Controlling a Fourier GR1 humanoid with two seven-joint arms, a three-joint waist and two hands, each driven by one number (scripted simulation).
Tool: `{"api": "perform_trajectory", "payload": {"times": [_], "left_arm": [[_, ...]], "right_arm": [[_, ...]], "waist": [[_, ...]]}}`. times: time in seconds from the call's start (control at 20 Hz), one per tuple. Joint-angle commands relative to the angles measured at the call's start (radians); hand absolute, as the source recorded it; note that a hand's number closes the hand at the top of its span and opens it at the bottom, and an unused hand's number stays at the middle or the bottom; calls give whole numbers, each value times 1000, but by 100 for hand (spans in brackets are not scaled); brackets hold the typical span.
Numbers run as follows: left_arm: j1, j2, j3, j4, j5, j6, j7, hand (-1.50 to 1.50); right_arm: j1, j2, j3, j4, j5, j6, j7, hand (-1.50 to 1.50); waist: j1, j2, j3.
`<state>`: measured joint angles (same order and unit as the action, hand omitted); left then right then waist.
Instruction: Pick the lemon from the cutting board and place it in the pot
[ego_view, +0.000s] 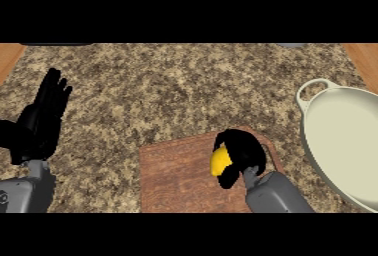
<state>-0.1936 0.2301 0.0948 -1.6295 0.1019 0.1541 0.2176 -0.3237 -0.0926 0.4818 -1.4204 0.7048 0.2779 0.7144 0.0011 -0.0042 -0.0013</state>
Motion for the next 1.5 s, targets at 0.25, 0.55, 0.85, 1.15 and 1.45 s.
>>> {"api": "perform_trajectory", "payload": {"times": [0.25,0.55,0.85,1.15,1.45], "left_arm": [[12,14,25,7,0,9,26,0],[32,9,35,-19,0,19,17,0],[54,9,37,-28,-9,19,-5,0],[59,6,47,-13,6,9,-11,0],[47,31,67,-37,44,-24,8,0]], "right_arm": [[289,-172,458,-384,60,94,-320,150],[536,-507,553,-806,174,-56,-388,150],[679,-578,397,-1120,198,-306,-392,150],[738,-589,198,-1195,136,-504,-421,150],[808,-664,-8,-1175,-9,-646,-500,150]], "waist": [[-36,-30,2],[-70,-22,3],[-89,-18,5],[-82,-8,3],[-57,0,4]]}}
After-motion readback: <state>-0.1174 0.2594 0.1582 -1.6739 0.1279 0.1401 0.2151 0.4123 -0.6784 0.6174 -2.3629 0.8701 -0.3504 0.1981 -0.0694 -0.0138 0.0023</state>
